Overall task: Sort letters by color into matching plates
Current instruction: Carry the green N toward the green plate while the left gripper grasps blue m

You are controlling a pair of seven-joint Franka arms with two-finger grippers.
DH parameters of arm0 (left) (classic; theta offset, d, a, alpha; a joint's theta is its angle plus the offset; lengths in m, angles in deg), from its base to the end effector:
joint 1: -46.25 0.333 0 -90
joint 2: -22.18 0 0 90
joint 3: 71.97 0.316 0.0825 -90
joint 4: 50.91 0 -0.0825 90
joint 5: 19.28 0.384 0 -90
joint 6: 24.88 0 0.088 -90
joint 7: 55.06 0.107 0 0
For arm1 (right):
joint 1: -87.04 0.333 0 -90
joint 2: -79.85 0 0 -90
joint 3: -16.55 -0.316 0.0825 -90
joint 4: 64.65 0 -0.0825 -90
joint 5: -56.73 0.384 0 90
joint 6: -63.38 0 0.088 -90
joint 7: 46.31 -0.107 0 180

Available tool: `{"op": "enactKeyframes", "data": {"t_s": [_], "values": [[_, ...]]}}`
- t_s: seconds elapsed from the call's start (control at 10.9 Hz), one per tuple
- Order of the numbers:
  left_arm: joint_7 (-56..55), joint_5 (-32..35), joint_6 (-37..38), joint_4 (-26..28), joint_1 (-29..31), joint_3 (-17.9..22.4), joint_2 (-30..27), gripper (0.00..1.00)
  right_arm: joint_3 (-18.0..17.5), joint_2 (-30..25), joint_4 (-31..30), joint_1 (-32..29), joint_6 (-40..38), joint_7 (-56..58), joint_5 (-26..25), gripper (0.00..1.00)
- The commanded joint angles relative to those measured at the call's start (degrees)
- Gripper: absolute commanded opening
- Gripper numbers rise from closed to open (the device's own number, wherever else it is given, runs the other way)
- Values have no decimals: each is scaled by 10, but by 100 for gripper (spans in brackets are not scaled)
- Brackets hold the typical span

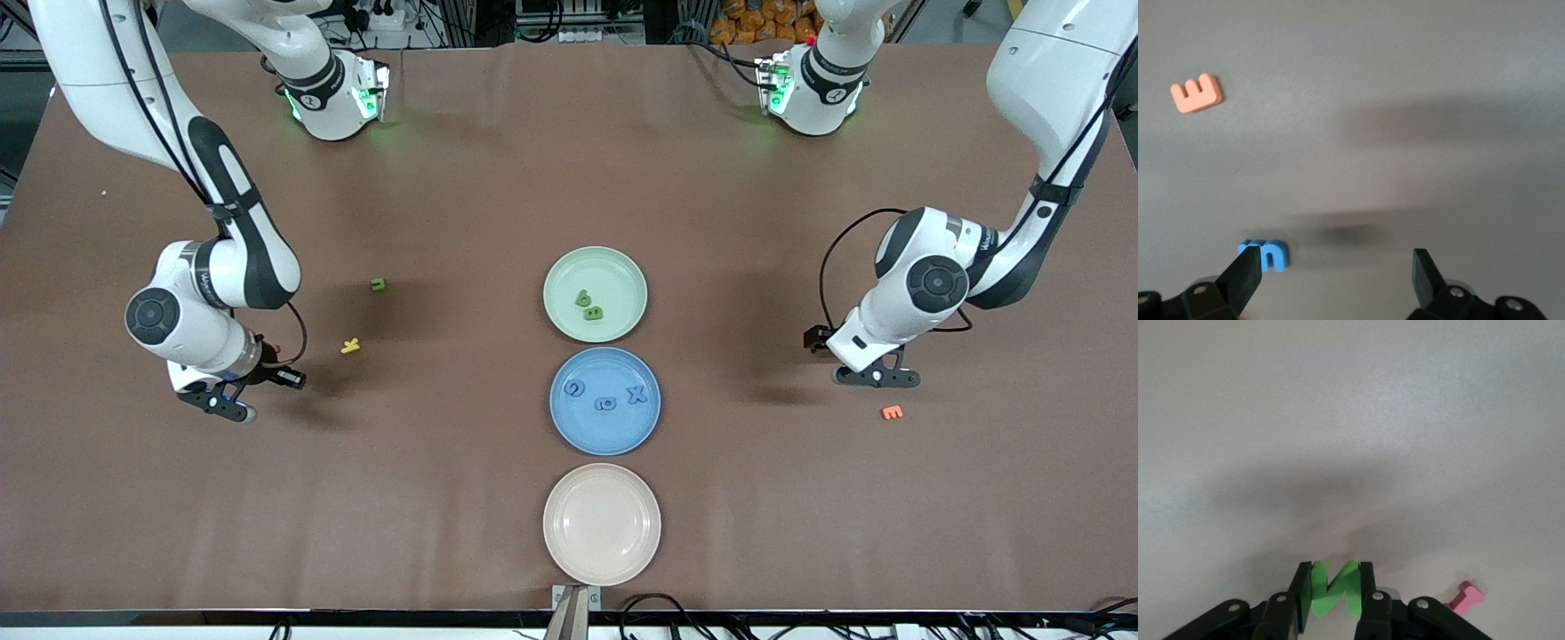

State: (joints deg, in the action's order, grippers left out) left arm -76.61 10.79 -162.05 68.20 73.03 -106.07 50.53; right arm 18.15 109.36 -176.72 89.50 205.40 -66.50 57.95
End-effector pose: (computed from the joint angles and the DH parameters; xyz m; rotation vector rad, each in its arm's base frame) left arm 0.5742 -0.0678 0.2181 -3.0582 0.1616 0.0463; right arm 0.6195 0.0098 0.2116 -3.0926 0.5475 -0.0125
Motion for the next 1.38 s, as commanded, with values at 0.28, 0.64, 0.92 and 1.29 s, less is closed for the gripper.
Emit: {"op": "enactKeyframes", "data": {"t_s": [0.28, 0.64, 0.92, 1.29], "values": [[91, 28, -30, 68, 92, -11, -46, 100, 5, -31, 11, 53, -47, -78, 2, 0], [92, 70, -93, 109, 129, -11, -53, 100, -19, -31, 32, 96, -70, -193, 2, 0], [81, 82, -93, 109, 135, -11, -41, 100, -32, -29, 41, 135, -69, -281, 2, 0], [33, 74, -93, 101, 136, -11, -21, 100, -31, -17, 50, 207, -63, -347, -4, 0]]}}
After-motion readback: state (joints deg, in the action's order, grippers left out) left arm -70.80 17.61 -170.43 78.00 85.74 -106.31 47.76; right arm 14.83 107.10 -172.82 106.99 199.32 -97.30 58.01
